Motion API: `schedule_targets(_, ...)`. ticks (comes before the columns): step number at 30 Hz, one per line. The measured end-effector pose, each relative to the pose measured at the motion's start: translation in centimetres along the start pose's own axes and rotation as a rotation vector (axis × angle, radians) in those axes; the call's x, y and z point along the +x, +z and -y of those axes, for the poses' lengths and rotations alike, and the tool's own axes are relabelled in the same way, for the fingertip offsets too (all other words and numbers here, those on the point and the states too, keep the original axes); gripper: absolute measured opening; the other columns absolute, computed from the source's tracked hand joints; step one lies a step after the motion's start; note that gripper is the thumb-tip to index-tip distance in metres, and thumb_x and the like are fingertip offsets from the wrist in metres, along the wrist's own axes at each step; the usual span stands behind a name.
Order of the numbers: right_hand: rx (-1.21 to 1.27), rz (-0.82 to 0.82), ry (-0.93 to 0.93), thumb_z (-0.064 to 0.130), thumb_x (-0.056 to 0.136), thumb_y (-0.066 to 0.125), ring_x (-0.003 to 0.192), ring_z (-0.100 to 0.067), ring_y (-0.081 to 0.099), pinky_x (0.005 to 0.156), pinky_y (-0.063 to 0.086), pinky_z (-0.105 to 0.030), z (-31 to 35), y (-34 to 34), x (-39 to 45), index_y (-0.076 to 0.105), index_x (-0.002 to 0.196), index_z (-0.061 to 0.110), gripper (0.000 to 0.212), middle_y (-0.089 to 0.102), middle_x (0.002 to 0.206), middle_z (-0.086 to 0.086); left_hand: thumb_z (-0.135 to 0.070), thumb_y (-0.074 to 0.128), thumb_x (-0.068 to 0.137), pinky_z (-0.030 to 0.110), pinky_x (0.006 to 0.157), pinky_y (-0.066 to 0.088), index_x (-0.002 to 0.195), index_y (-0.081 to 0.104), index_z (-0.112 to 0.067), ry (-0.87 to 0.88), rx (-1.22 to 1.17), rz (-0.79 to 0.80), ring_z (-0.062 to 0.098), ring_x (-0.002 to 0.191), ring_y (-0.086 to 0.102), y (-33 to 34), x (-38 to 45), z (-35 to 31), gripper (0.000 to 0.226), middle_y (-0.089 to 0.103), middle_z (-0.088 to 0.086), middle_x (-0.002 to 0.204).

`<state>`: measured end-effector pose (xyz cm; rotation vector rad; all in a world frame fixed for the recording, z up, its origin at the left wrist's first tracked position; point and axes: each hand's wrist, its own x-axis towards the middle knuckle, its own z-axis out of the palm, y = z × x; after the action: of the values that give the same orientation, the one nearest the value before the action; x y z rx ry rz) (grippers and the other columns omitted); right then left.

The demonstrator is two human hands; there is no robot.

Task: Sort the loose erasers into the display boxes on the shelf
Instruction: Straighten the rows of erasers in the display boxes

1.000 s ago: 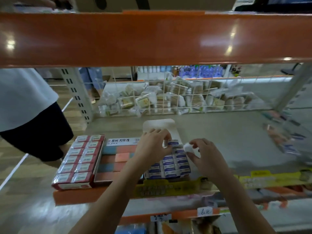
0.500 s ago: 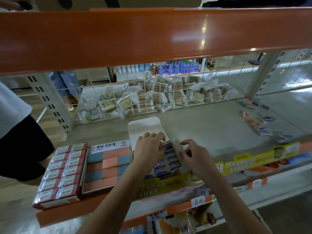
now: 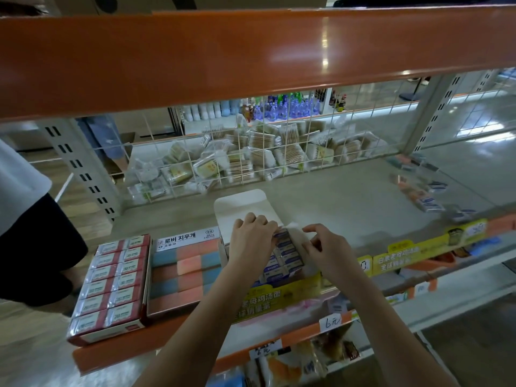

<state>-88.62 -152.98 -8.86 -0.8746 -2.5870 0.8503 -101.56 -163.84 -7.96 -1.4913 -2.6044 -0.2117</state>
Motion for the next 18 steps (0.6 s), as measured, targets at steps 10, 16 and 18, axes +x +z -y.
schedule_targets(10,-0.054,0.062,-0.063,0.021,0.092,0.057,0.076,-0.014,0.058,0.065,0.043,-0.021,0.5,-3.0,0.9,0.056,0.118,0.015,0.027,0.065,0.085,0.0,-0.042,0.039,0.097,0.037,0.095,0.035,0.121,0.055,-0.021,0.051,0.03,0.069,0.024,0.116,0.046,-1.9,2.1,-0.8,0.036,0.056,0.004,0.122)
schedule_targets(16,-0.246,0.029,-0.086,0.024,0.09,0.06,0.089,-0.017,0.058,0.08,0.044,-0.028,-4.3,-8.1,2.5,0.057,0.12,0.015,0.031,0.06,0.107,-0.002,-0.041,0.041,0.096,0.037,0.094,0.035,0.12,0.056,-0.022,0.173,-0.036,0.003,0.025,0.114,0.046,-2.7,6.4,-5.7,0.035,0.057,0.004,0.119)
schedule_targets(18,-0.293,0.011,-0.072,0.024,0.089,0.06,0.093,-0.019,0.059,0.082,0.043,-0.029,-6.8,-10.0,2.9,0.057,0.119,0.015,0.032,0.059,0.11,-0.005,-0.041,0.043,0.095,0.036,0.094,0.034,0.12,0.057,-0.022,0.226,-0.064,0.0,0.024,0.114,0.046,-2.2,7.9,-8.2,0.034,0.056,0.004,0.119)
